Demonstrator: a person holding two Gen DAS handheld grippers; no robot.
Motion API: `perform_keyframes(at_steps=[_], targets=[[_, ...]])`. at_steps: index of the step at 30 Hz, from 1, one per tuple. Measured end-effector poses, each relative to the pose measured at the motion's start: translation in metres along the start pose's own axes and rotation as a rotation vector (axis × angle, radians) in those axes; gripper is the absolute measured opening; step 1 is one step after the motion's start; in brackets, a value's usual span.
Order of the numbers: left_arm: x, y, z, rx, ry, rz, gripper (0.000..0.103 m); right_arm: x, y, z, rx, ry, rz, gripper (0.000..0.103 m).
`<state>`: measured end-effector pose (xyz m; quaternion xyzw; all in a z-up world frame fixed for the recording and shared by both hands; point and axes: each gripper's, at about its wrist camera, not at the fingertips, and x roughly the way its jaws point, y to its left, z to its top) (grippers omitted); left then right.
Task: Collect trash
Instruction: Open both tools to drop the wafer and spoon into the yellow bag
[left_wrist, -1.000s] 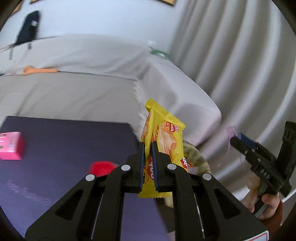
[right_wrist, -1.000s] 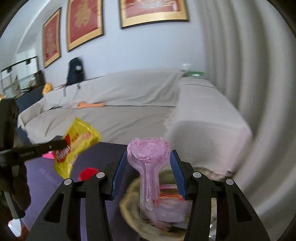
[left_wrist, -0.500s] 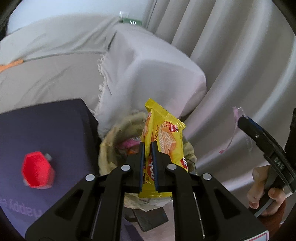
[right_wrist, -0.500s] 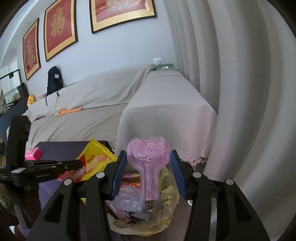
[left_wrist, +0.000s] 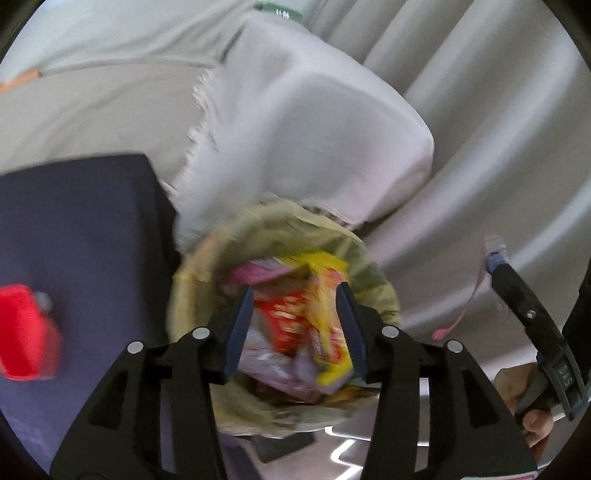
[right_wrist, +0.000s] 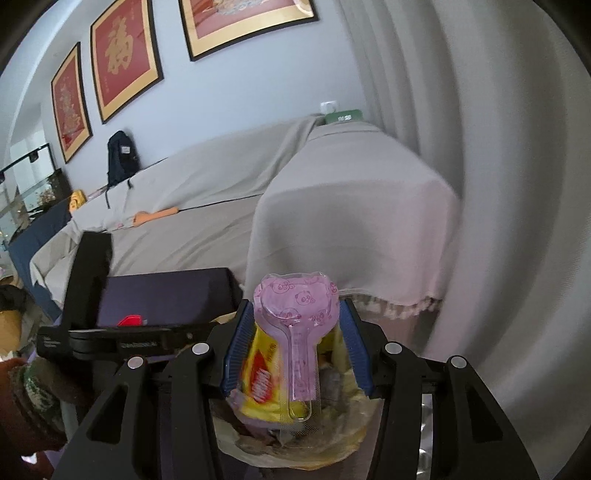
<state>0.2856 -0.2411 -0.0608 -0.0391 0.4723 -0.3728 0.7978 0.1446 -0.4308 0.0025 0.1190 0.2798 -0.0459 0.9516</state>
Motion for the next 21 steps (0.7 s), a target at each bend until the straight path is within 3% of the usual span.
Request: perform_keyframes(at_steps=[6, 12, 17, 21], targets=[[-0.057, 0.021, -0.019, 0.003, -0.12, 0.098, 0.05, 0.053, 0.015, -0.023, 0.009, 0.053, 0.029, 0.046], [-0.116, 0.035, -0.057, 0.01, -0.167, 0.201, 0.058, 0.111, 0.021, -0.056, 0.001, 0.193, -0.025, 0.046], [-0.153, 0.043, -0.098, -0.009, -0.165, 0.286, 0.065, 0.122, 0.022, -0.074, -0.027, 0.224, -0.08, 0.046], [-0.176, 0.047, -0.138, -0.035, -0.181, 0.387, 0.066, 0.109, 0.02, -0.074, 0.015, 0.229, -0.033, 0.047]])
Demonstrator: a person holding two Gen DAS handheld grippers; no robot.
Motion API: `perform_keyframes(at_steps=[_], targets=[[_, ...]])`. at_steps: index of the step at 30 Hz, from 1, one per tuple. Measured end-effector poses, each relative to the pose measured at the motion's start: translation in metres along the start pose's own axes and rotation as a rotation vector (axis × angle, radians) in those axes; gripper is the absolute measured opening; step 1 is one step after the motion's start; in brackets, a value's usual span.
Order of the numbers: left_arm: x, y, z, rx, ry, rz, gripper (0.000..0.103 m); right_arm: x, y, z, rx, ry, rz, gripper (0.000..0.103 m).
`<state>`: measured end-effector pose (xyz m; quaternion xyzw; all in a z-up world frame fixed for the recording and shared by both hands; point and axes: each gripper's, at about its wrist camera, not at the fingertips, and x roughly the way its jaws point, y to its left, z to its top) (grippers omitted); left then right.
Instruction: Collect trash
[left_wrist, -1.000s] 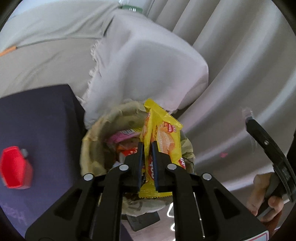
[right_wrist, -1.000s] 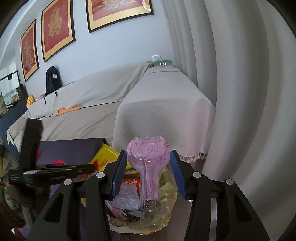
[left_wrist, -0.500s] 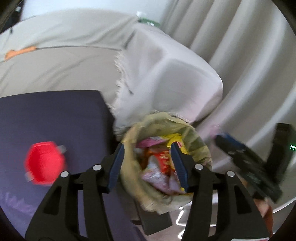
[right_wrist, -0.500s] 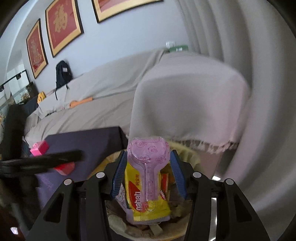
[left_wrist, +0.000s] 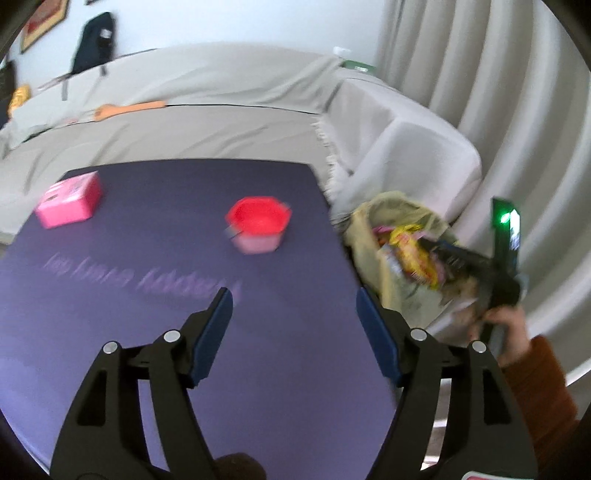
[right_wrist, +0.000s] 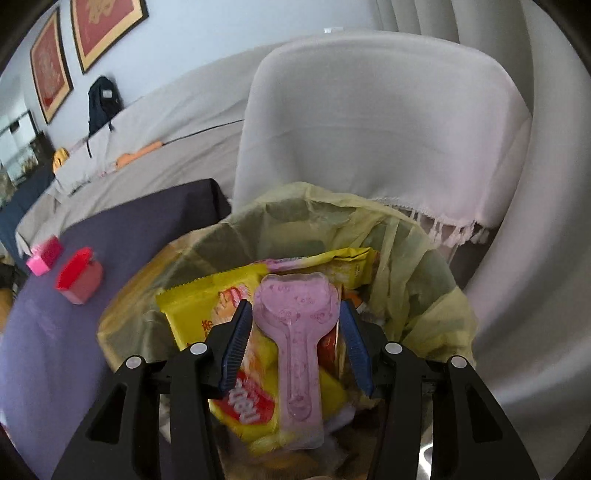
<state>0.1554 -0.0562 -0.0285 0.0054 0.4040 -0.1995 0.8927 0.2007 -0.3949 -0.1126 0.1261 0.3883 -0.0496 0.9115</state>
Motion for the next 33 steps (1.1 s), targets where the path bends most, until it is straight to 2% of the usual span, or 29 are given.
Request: perform_keyframes(at_steps=[1, 3, 5, 12, 18, 21, 25, 33], targets=[[-0.006, 0.001, -0.008, 0.002, -0.004, 0.022, 0.066, -0.006, 0.0, 0.0, 0.004, -0.006, -0.006, 0.048], [-0.018, 0.003, -0.02, 0.005, -0.03, 0.07, 0.066, -0.021, 0.003, -0.001, -0.008, -0.033, -0.037, 0.057], [-0.03, 0.005, -0.03, 0.002, -0.066, 0.092, 0.066, -0.041, 0.008, -0.003, -0.025, -0.07, -0.032, 0.059], [-0.074, 0.001, -0.054, 0.012, -0.165, 0.142, 0.066, -0.131, 0.041, -0.028, -0.044, -0.179, 0.028, 0.06], [-0.107, -0.008, -0.068, 0.048, -0.252, 0.192, 0.066, -0.186, 0.074, -0.063, -0.071, -0.208, 0.092, 0.06], [-0.12, -0.014, -0.073, 0.055, -0.287, 0.242, 0.066, -0.206, 0.089, -0.089, -0.093, -0.206, 0.139, 0.06], [-0.126, -0.02, -0.076, 0.06, -0.293, 0.35, 0.066, -0.222, 0.103, -0.116, -0.144, -0.217, 0.167, 0.06], [-0.136, -0.027, -0.082, 0.072, -0.279, 0.35, 0.066, -0.239, 0.114, -0.138, -0.189, -0.235, 0.221, 0.06]])
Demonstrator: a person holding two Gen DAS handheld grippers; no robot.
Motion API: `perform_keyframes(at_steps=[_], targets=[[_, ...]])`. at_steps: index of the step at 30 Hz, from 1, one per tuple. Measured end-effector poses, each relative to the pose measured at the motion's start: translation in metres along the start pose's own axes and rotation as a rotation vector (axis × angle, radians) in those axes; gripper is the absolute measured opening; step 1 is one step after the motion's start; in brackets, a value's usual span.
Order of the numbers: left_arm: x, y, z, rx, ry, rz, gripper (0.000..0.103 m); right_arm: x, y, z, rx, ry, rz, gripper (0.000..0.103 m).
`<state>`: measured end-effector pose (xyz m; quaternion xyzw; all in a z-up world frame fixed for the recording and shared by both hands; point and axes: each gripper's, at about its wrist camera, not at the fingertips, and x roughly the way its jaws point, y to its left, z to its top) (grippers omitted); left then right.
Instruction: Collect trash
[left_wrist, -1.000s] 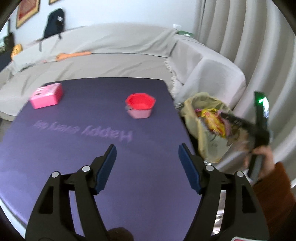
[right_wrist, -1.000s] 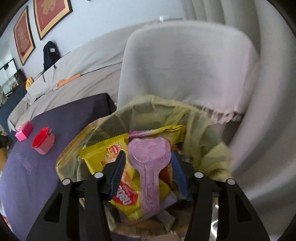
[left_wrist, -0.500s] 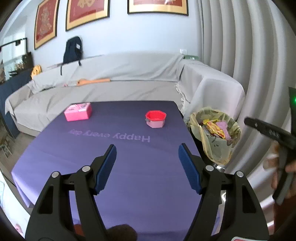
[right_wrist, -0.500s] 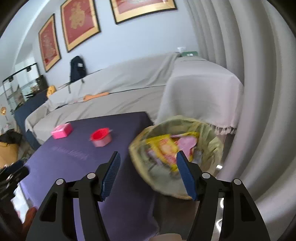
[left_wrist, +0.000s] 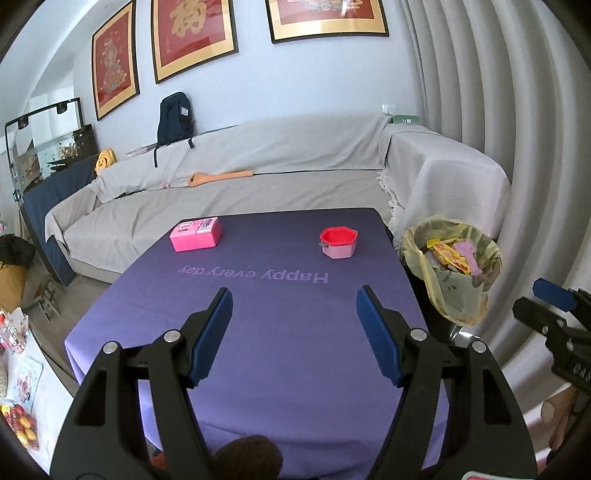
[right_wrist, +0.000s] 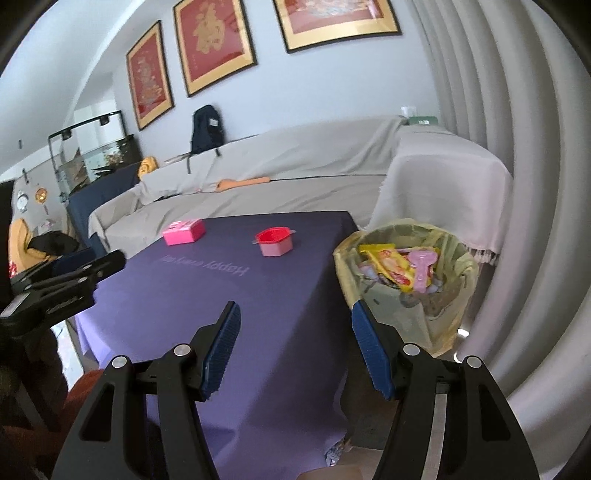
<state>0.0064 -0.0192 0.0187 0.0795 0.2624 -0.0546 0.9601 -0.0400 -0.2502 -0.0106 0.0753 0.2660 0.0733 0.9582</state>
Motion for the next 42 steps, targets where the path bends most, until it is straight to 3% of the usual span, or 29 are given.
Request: perform_keyframes(at_steps=[19, 42], targets=[[-0.008, -0.002, 0.0, 0.003, 0.012, 0.011, 0.066, -0.009, 0.025, -0.02, -0.089, -0.002, 0.025, 0.059], [-0.006, -0.004, 0.001, 0.001, 0.019, 0.008, 0.066, -0.009, 0.023, -0.02, -0.084, -0.005, 0.024, 0.06]])
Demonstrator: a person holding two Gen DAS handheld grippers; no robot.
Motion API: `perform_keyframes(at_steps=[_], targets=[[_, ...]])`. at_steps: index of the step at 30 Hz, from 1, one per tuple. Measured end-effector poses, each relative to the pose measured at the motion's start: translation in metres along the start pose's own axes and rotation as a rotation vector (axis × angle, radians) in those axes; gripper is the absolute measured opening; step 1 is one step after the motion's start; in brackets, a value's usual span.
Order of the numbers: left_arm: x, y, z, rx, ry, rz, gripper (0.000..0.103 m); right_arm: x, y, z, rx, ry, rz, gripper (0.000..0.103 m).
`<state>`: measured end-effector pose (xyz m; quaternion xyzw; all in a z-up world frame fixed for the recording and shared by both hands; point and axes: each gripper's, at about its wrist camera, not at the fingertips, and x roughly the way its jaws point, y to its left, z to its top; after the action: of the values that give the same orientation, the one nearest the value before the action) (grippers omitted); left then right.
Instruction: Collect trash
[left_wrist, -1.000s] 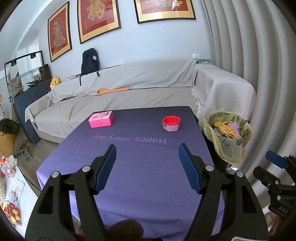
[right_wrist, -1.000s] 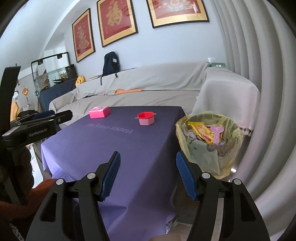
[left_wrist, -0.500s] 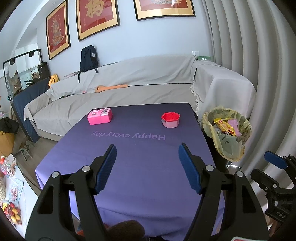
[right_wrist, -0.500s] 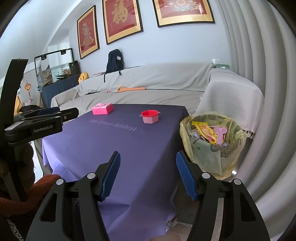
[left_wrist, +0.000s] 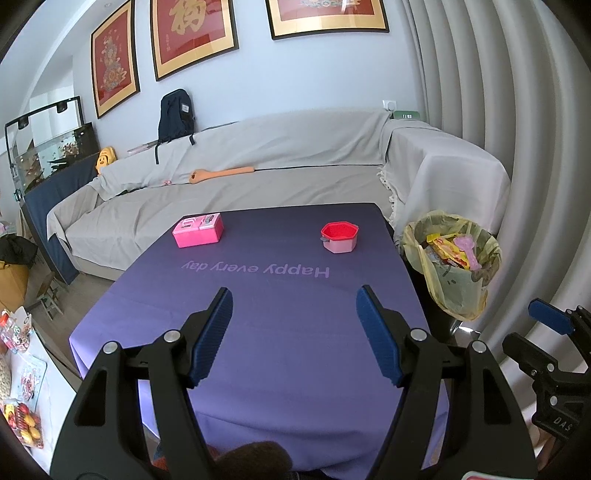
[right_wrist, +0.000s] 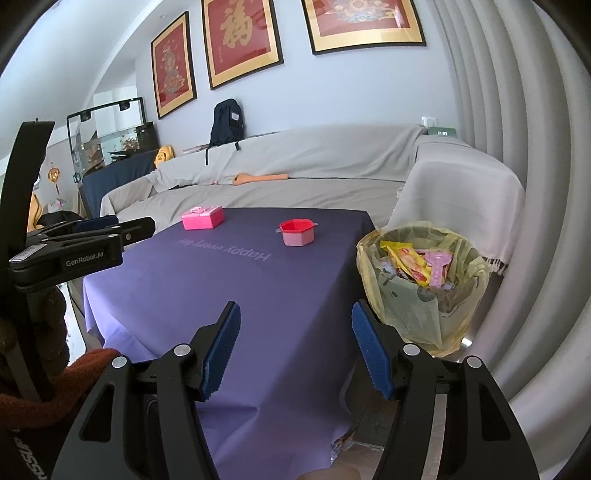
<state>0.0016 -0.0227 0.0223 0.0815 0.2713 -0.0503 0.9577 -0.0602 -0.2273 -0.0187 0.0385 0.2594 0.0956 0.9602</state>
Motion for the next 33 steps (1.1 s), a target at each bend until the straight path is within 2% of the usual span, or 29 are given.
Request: perform_keyframes(at_steps=[33], targets=[[0.0006, -0.0032, -0.0013, 0.004, 0.002, -0.004, 0.066, -0.0032, 0.0037, -0.0016, 0.01, -0.004, -0.008, 0.059]])
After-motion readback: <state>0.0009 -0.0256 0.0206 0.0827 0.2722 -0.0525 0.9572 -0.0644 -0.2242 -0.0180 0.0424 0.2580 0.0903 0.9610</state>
